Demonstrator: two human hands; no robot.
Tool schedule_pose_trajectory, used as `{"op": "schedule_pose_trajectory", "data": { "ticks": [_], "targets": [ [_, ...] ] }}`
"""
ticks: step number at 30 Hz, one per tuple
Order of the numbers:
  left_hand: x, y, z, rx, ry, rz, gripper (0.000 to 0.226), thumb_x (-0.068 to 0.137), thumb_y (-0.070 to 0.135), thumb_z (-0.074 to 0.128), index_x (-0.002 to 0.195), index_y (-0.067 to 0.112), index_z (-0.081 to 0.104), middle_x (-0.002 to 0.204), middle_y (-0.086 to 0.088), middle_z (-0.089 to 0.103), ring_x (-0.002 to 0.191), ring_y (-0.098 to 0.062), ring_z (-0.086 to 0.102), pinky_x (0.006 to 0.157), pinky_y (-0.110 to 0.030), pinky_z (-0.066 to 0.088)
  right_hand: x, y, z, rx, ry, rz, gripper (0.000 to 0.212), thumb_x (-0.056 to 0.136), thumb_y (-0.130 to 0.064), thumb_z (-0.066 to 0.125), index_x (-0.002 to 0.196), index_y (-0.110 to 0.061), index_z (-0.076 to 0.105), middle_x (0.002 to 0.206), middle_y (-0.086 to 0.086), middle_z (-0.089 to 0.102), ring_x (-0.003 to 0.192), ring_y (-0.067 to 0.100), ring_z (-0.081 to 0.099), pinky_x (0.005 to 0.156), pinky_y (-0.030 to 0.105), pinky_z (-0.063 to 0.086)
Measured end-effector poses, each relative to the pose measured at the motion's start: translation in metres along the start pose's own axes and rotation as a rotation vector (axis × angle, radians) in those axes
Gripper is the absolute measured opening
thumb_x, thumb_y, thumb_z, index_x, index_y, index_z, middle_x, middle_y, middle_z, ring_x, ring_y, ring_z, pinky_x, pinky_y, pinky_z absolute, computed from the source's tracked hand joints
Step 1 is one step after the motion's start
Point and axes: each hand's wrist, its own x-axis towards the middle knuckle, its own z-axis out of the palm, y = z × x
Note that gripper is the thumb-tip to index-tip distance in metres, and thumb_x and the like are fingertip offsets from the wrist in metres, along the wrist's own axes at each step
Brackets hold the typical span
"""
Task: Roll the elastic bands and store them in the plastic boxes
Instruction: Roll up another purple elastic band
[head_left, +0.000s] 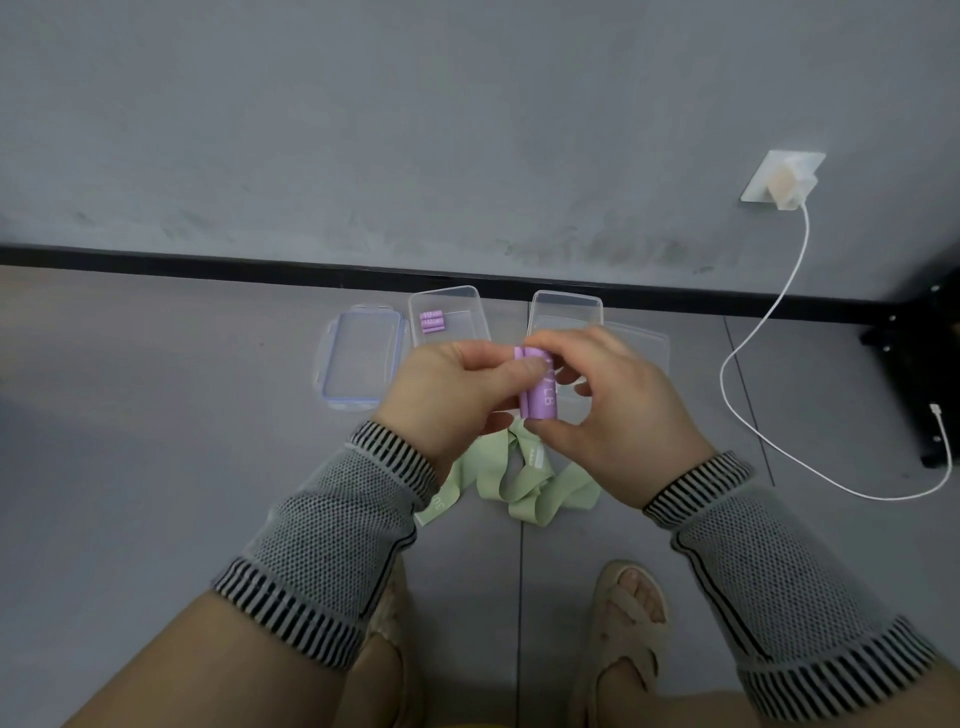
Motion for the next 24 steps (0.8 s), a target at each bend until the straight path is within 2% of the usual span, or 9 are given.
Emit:
{"op": "schedule_pose_trajectory", "data": {
  "ticks": [5, 7, 9, 12, 15, 18, 22, 24],
  "targets": [
    [0.0038, -0.0015, 0.0017, 0.054, 0.039, 0.026, 0.01, 0.083, 0.013, 0.068, 0.092, 0.013, 0.071, 0.077, 0.0, 0.073, 0.065, -0.004, 0.065, 0.054, -0.017, 0.046, 0.0003, 0.0008, 0.0045, 0.05, 0.005, 0.059, 0.064, 0.074, -0.022, 0.075, 0.132, -0.033, 0.05, 0.104, -0.009, 0.055, 0.08, -0.001, 0.054, 0.077, 0.026, 0.051],
    [0.0046, -0.0016, 0.0009, -0.004, 0.043, -0.003, 0.01, 0.084, 0.012, 0.066, 0.093, 0.012, 0.07, 0.076, -0.002, 0.072, 0.062, -0.005, 0.063, 0.053, -0.018, 0.039, 0.0005, 0.0, 0.0056, 0.176, -0.003, 0.134, 0.067, 0.074, -0.023, 0.076, 0.133, -0.036, 0.047, 0.097, -0.009, 0.057, 0.077, 0.004, 0.058, 0.076, 0.027, 0.052],
    [0.0053, -0.0014, -0.0002, -0.138, 0.045, -0.044, 0.008, 0.086, 0.011, 0.063, 0.092, 0.011, 0.068, 0.069, -0.002, 0.068, 0.054, -0.004, 0.059, 0.052, -0.02, 0.035, 0.0012, -0.0022, 0.0068, 0.382, -0.004, 0.251, 0.057, 0.074, -0.026, 0.077, 0.122, -0.04, 0.05, 0.09, -0.009, 0.062, 0.074, 0.009, 0.064, 0.074, 0.029, 0.055],
    [0.006, -0.0006, -0.0002, -0.284, 0.017, -0.081, 0.006, 0.089, 0.01, 0.059, 0.094, 0.012, 0.062, 0.073, 0.0, 0.068, 0.057, -0.003, 0.062, 0.052, -0.016, 0.045, 0.0027, -0.0055, 0.009, 0.514, 0.088, 0.341, 0.025, 0.077, -0.025, 0.074, 0.093, -0.035, 0.057, 0.084, -0.004, 0.07, 0.074, 0.012, 0.067, 0.073, 0.032, 0.056],
    [0.0058, 0.0004, 0.0003, -0.324, -0.028, -0.078, 0.007, 0.09, 0.008, 0.057, 0.095, 0.012, 0.058, 0.073, 0.002, 0.07, 0.069, -0.005, 0.068, 0.058, -0.017, 0.052, 0.0048, -0.0063, 0.008, 0.596, 0.173, 0.347, 0.02, 0.082, -0.011, 0.07, 0.083, -0.031, 0.064, 0.084, 0.002, 0.071, 0.078, 0.019, 0.069, 0.078, 0.041, 0.057],
    [0.0068, 0.0014, -0.0026, -0.349, -0.013, -0.081, 0.006, 0.088, 0.01, 0.06, 0.093, 0.013, 0.059, 0.078, 0.0, 0.071, 0.073, -0.01, 0.069, 0.065, -0.021, 0.054, 0.006, -0.004, 0.0039, 0.669, 0.184, 0.35, 0.026, 0.083, -0.003, 0.067, 0.083, -0.029, 0.066, 0.08, 0.001, 0.069, 0.075, 0.019, 0.066, 0.08, 0.044, 0.057],
    [0.0083, 0.0014, -0.0048, -0.354, 0.003, -0.062, 0.008, 0.088, 0.011, 0.061, 0.095, 0.014, 0.062, 0.077, -0.001, 0.072, 0.07, -0.009, 0.069, 0.061, -0.019, 0.055, 0.0072, -0.0023, 0.0025, 0.779, 0.174, 0.395, 0.026, 0.084, -0.002, 0.066, 0.089, -0.027, 0.067, 0.081, 0.0, 0.068, 0.074, 0.014, 0.065, 0.08, 0.042, 0.058],
    [0.0086, 0.0014, -0.0042, -0.367, 0.019, -0.06, 0.005, 0.088, 0.01, 0.061, 0.091, 0.014, 0.062, 0.074, -0.001, 0.072, 0.068, -0.009, 0.069, 0.059, -0.019, 0.054, 0.0064, -0.0014, 0.0039, 0.703, 0.184, 0.355, 0.034, 0.081, -0.006, 0.07, 0.097, -0.034, 0.062, 0.088, -0.003, 0.067, 0.077, 0.013, 0.065, 0.081, 0.036, 0.057]
  ]
}}
